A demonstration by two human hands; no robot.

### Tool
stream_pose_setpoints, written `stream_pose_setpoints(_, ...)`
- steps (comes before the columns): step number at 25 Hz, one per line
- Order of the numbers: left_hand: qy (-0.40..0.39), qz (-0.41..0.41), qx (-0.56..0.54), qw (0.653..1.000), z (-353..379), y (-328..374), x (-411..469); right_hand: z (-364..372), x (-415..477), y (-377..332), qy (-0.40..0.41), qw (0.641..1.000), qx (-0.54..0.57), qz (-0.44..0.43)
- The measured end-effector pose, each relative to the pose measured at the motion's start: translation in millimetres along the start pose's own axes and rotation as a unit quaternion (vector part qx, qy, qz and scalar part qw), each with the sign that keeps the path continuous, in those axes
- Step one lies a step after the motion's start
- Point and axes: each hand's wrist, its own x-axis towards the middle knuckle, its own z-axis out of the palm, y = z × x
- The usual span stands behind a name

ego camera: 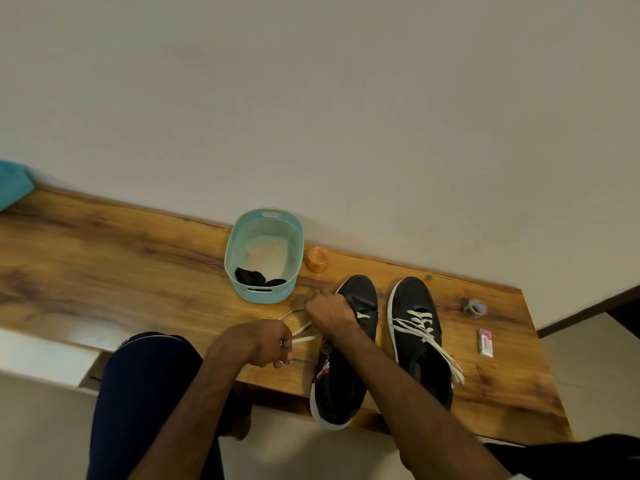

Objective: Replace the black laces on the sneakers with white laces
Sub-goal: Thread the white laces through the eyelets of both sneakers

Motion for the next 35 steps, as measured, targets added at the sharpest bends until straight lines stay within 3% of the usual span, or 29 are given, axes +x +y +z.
stream_pose_setpoints(6,0.033,-0.001,0.065,0.997,4,10,8,3,2,-2,-0.008,1.000,0.009,-0.012)
stream_pose_setpoints(11,0.078,-0.006,0.145,0.986,7,21,16,-13,-4,21,0.041,0.981,0.185,0.028)
stream_pose_setpoints(14,0.276,0.005,0.192,0.942,2,30,18,-25,-15,41,0.095,0.944,0.301,0.099)
stream_pose_setpoints(16,0.414,0.081,0.092,0.902,-3,32,23,-36,-25,47,0.132,0.920,0.354,0.110)
stream_pose_setpoints(17,0.440,0.135,0.023,0.887,-5,34,25,-39,-29,47,0.144,0.911,0.372,0.103)
stream_pose_setpoints(20,0.398,0.221,-0.118,0.883,-7,43,32,-44,-40,46,0.168,0.898,0.396,0.089)
stream_pose_setpoints(24,0.348,0.202,-0.198,0.894,-7,39,49,-36,-54,51,0.203,0.857,0.460,0.112)
stream_pose_setpoints(29,0.235,0.211,-0.268,0.910,-1,52,52,-26,-77,52,0.259,0.849,0.443,0.123)
stream_pose_setpoints(32,0.295,0.240,-0.234,0.895,-11,51,52,-29,-81,51,0.282,0.831,0.461,0.131)
stream_pose_setpoints(35,0.427,0.289,-0.267,0.815,-20,55,46,-27,-85,47,0.288,0.803,0.492,0.176)
